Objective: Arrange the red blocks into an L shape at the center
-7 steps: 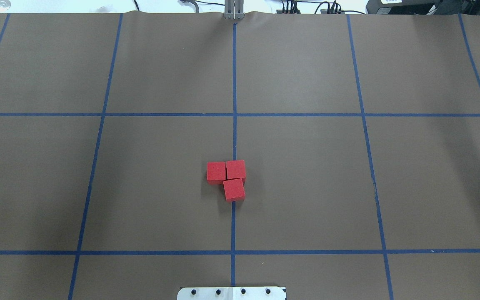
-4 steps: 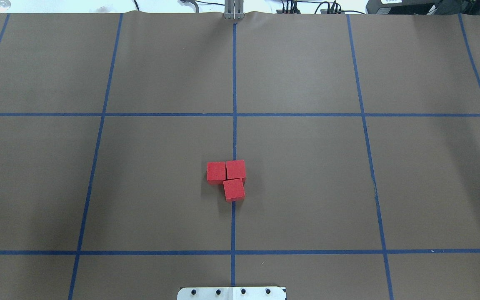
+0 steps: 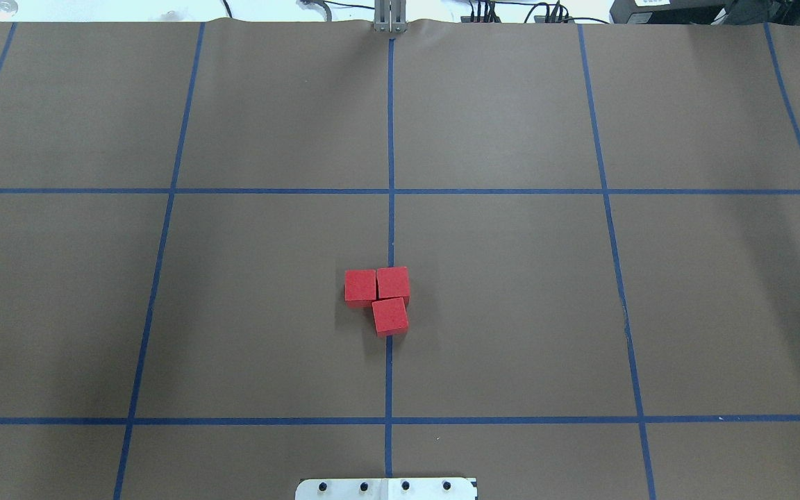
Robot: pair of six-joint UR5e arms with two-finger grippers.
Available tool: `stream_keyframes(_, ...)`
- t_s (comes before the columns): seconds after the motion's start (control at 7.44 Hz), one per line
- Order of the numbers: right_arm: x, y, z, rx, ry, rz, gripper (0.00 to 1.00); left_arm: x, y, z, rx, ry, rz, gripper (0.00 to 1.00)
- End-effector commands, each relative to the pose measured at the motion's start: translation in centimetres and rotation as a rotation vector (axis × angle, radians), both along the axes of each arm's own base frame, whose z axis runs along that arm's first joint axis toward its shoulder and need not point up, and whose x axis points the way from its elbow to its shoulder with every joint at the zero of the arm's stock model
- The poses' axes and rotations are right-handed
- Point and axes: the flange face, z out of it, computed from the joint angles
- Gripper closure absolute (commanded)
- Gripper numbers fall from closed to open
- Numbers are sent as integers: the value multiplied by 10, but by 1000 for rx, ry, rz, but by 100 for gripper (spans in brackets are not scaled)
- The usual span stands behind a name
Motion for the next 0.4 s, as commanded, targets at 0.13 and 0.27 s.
stream_keyframes(0.13,-4,0,-1,2,-4,-8,0,0,0,-1,1,1,-1,0)
stream_keyframes(0.27,-4,0,-3,5,-6,-8,0,0,0,-2,3,1,0,0)
